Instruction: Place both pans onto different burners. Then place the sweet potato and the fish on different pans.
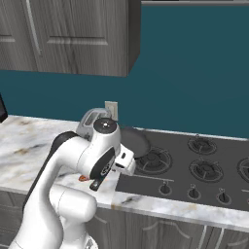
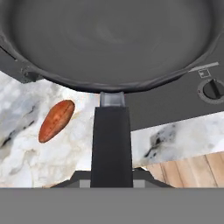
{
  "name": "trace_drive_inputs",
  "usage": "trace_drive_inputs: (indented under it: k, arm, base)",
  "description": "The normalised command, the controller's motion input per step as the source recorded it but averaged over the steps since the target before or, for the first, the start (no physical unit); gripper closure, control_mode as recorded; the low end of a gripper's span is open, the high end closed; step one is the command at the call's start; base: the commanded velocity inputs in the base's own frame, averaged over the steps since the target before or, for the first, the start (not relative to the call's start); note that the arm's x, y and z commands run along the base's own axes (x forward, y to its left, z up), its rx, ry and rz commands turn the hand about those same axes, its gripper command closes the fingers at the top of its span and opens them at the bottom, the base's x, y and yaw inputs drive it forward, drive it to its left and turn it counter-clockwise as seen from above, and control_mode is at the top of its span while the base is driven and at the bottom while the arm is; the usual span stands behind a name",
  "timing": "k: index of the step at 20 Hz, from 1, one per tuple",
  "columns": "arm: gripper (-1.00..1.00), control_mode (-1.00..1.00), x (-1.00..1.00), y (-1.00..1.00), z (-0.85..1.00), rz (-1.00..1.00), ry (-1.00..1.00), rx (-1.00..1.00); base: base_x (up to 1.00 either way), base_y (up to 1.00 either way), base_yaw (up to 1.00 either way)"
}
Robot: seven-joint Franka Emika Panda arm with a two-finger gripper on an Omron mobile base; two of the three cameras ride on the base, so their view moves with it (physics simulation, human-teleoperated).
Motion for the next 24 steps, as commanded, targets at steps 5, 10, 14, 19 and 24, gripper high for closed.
trace_drive_inputs:
  k: [5,10,14,19,24]
  arm:
    - [1.0,-1.0,0.24,-0.41,-0.04,0.0,0.0,0.0]
    - [1.0,-1.0,0.37,-0.27,-0.12,-0.04,0.0,-0.01]
    - [1.0,-1.0,0.43,-0.2,-0.29,-0.08,0.0,-0.05]
    - [1.0,-1.0,0.4,-0.1,-0.4,-0.08,0.0,-0.03]
    - [1.0,-1.0,0.3,-0.13,-0.35,-0.03,0.0,0.0]
  base:
    - [0.0,0.0,0.0]
    - [0.0,0.0,0.0]
    - [0.0,0.0,0.0]
    - [0.0,0.0,0.0]
    - [0.0,0.0,0.0]
